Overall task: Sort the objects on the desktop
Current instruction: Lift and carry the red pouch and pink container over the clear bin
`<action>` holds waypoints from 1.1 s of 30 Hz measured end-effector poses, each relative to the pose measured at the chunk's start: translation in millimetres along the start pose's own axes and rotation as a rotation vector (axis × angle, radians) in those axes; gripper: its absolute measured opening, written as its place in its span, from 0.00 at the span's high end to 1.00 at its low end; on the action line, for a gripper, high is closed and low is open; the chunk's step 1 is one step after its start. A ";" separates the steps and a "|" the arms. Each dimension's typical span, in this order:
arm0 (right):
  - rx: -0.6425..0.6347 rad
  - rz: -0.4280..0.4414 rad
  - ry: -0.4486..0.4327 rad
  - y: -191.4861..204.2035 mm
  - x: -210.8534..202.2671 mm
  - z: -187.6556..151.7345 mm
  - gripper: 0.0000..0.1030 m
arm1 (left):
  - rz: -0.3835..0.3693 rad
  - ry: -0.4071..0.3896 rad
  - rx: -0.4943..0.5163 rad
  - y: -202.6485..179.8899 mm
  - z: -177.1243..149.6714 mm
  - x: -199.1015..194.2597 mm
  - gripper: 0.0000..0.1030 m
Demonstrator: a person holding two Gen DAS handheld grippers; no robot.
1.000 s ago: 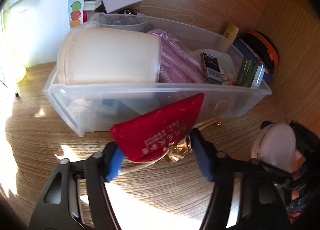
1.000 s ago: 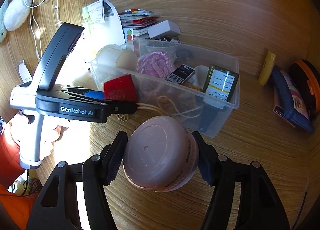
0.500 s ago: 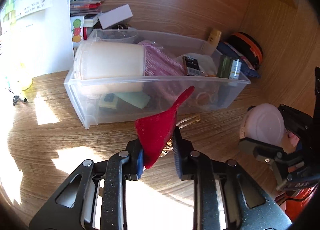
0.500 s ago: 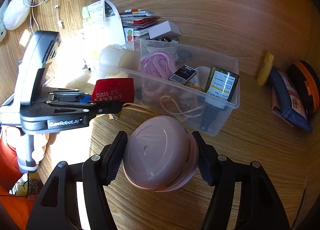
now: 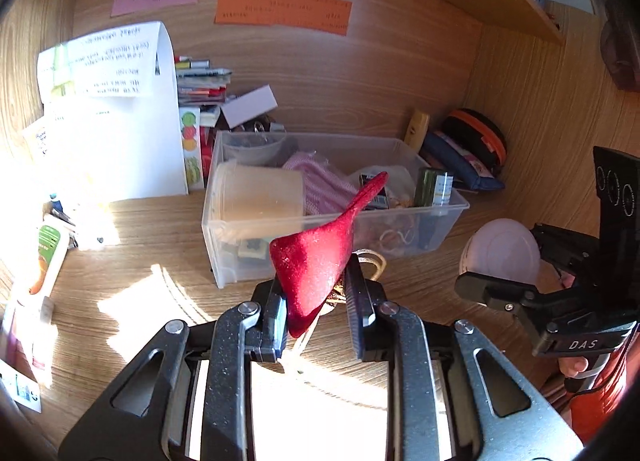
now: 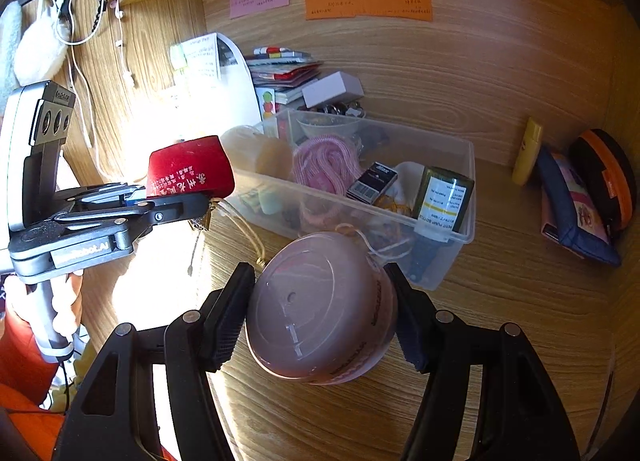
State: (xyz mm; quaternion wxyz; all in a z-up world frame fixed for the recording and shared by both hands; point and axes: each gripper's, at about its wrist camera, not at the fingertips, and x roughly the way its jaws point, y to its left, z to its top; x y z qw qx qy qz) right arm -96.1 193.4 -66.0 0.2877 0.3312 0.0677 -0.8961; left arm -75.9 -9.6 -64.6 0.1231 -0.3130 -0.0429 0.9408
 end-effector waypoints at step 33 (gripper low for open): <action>0.043 -0.023 -0.078 -34.5 18.0 77.6 0.40 | -0.048 -0.143 0.041 11.3 95.1 6.0 0.76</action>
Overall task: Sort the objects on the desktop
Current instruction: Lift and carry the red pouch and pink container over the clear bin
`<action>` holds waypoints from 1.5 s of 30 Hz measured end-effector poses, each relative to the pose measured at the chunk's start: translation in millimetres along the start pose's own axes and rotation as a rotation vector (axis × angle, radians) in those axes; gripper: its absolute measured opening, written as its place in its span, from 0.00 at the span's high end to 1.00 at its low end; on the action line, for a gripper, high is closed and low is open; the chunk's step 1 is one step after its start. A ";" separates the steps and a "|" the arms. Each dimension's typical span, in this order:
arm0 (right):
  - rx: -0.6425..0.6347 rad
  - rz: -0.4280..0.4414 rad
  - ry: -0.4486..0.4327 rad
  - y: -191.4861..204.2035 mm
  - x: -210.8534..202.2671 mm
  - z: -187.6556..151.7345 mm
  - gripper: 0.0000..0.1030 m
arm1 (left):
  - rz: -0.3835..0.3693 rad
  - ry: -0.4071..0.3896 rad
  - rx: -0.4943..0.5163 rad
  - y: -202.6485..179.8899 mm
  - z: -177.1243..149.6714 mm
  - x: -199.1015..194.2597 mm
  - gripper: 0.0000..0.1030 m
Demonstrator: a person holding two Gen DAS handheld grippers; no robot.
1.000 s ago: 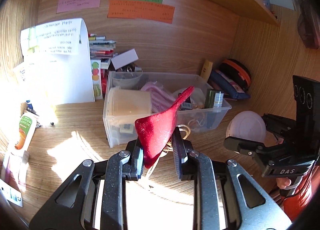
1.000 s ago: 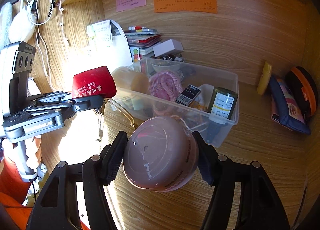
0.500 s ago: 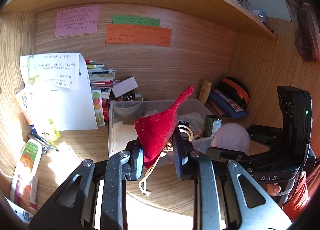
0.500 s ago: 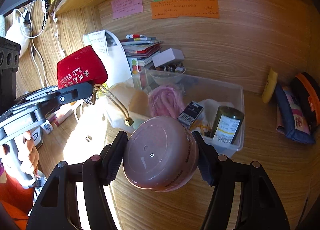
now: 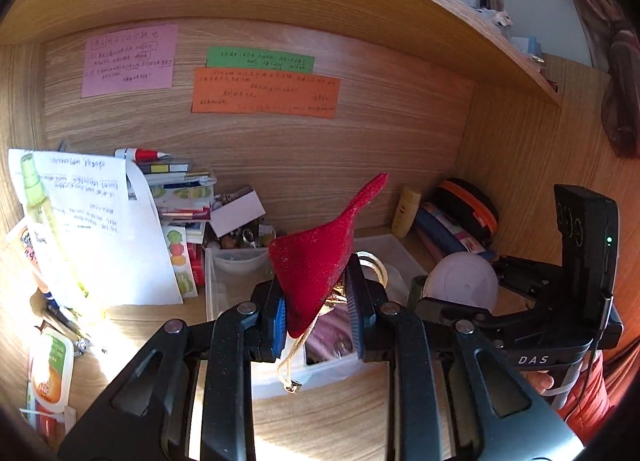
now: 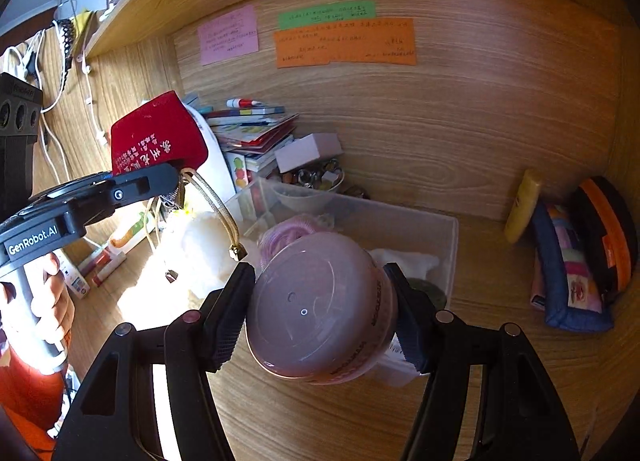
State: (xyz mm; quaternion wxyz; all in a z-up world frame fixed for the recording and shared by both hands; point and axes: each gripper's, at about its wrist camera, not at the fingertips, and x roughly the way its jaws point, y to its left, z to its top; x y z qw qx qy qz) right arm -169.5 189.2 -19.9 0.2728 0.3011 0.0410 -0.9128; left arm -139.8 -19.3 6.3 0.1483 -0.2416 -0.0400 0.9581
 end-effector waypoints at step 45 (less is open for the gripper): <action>0.117 -0.151 0.093 -51.8 90.8 25.6 0.40 | 0.070 0.230 0.062 39.1 -12.5 121.1 0.69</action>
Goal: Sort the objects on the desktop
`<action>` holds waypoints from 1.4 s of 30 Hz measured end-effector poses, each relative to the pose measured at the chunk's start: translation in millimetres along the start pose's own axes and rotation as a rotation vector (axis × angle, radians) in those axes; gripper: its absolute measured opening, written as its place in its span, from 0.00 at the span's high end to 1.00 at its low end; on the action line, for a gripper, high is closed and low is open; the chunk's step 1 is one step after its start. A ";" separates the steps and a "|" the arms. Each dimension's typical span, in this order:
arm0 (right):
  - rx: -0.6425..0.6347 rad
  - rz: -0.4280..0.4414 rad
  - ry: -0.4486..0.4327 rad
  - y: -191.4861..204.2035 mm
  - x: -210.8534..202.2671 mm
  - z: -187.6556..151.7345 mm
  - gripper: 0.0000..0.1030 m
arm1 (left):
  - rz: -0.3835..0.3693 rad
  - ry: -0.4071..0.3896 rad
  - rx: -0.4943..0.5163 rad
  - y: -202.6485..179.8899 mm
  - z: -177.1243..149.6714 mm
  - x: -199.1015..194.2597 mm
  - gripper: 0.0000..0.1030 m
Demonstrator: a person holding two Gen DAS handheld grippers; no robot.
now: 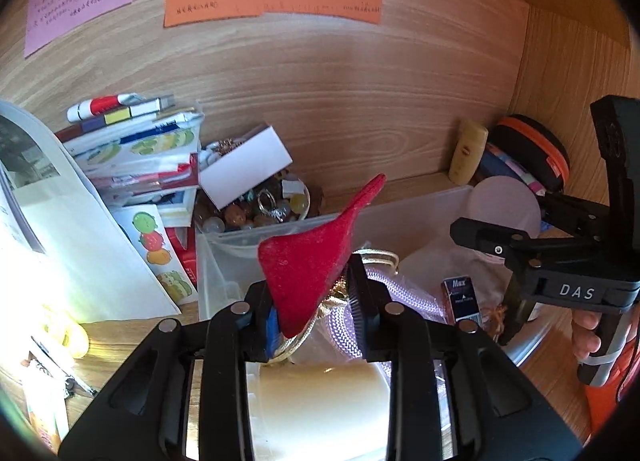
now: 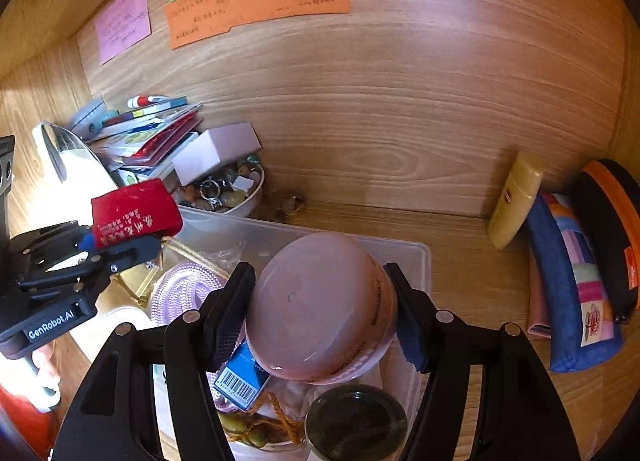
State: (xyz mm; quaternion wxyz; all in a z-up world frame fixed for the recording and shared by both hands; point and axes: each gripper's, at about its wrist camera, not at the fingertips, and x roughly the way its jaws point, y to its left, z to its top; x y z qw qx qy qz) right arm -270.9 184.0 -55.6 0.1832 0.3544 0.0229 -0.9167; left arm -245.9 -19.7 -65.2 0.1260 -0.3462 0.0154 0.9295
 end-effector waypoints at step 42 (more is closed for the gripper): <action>-0.052 0.005 -0.098 17.4 -88.5 -25.4 0.05 | 0.057 -0.179 -0.141 -0.3 -14.0 -79.9 0.03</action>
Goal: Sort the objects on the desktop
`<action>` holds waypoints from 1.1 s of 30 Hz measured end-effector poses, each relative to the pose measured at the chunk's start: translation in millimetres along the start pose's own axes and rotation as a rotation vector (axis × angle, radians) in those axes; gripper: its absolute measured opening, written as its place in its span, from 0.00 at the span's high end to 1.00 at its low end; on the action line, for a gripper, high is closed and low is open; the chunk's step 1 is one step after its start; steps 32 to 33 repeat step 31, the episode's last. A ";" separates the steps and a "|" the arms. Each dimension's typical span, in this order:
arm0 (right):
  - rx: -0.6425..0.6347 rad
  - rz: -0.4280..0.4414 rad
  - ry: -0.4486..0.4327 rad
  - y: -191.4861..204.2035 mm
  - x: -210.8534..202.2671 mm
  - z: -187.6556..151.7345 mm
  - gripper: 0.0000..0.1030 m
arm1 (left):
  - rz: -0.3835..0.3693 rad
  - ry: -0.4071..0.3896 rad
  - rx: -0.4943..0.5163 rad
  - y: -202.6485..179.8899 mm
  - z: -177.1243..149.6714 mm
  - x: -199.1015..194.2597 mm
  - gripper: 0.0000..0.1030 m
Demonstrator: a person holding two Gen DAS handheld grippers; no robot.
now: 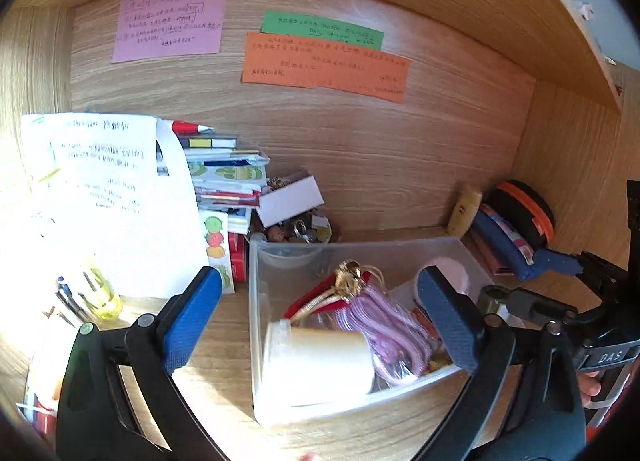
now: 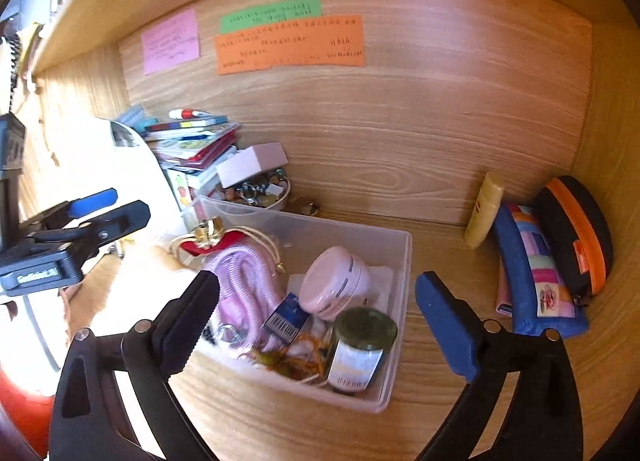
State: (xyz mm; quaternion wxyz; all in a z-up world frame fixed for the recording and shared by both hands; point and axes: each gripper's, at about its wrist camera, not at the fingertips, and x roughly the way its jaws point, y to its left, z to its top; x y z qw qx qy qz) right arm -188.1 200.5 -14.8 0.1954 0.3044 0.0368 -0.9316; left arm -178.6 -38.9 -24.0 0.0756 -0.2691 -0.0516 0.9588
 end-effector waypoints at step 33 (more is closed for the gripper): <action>-0.031 0.014 -0.028 19.0 -60.4 -57.2 0.04 | 0.078 -0.109 0.056 -51.5 -64.0 -65.2 0.03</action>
